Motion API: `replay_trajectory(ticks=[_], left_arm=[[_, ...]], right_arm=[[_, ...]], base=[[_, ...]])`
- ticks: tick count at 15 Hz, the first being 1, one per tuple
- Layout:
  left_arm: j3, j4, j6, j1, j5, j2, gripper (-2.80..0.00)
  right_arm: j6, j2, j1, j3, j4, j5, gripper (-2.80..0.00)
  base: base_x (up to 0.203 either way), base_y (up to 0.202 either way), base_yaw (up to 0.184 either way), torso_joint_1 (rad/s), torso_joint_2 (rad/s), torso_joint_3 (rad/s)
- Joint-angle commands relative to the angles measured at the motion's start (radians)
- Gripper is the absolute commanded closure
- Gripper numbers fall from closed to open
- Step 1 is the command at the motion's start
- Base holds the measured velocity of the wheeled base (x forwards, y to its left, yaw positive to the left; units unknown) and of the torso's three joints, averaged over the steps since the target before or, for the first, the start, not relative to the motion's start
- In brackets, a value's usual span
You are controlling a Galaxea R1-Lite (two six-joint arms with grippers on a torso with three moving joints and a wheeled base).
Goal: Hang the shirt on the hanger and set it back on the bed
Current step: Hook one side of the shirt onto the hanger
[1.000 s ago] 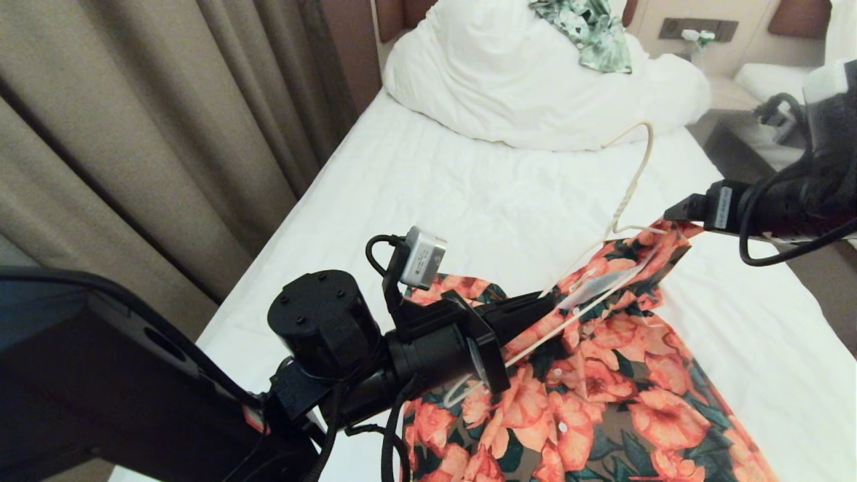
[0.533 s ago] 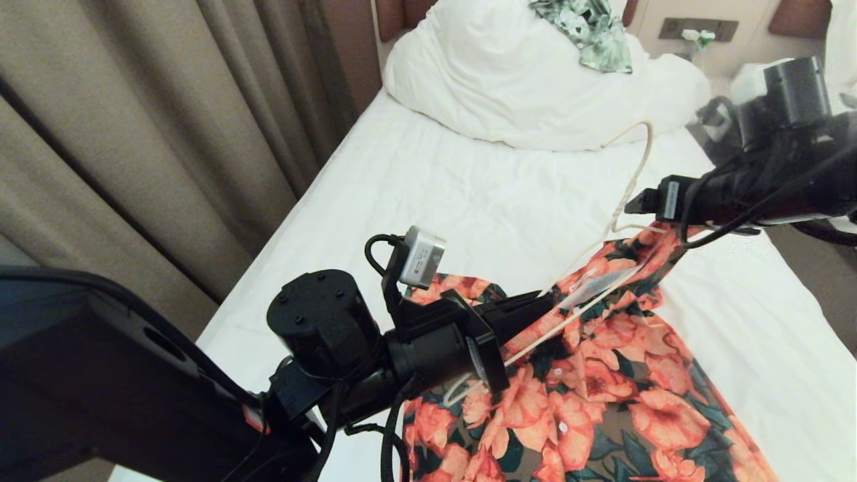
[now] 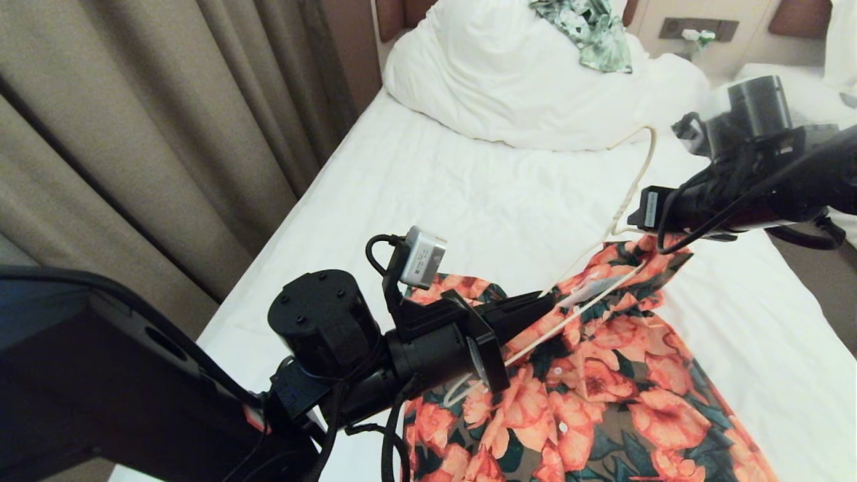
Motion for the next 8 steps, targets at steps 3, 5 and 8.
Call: replay_trajectory(ticks=[3,5,8], left_arm=[[0.001,-0.015,-0.002,0.000,-0.002,0.005,0.00],[0.001,-0.016,0.000,0.000,-0.002,0.007,0.00],[0.003,-0.030,-0.005,-0.006,0.004,0.023,0.00]], right_arm=[[0.000,-0.006,0.000,-0.017,0.002,-0.004,0.00],[0.000,-0.021,0.000,-0.026,0.002,-0.004,0.00],[-0.003,-0.068,0.001,-0.046,0.002,-0.004,0.00]], base=[[0.000,0.000,0.000,0.000,0.00,0.000],[0.000,0.000,0.000,0.000,0.00,0.000],[0.000,0.000,0.000,0.000,0.00,0.000]])
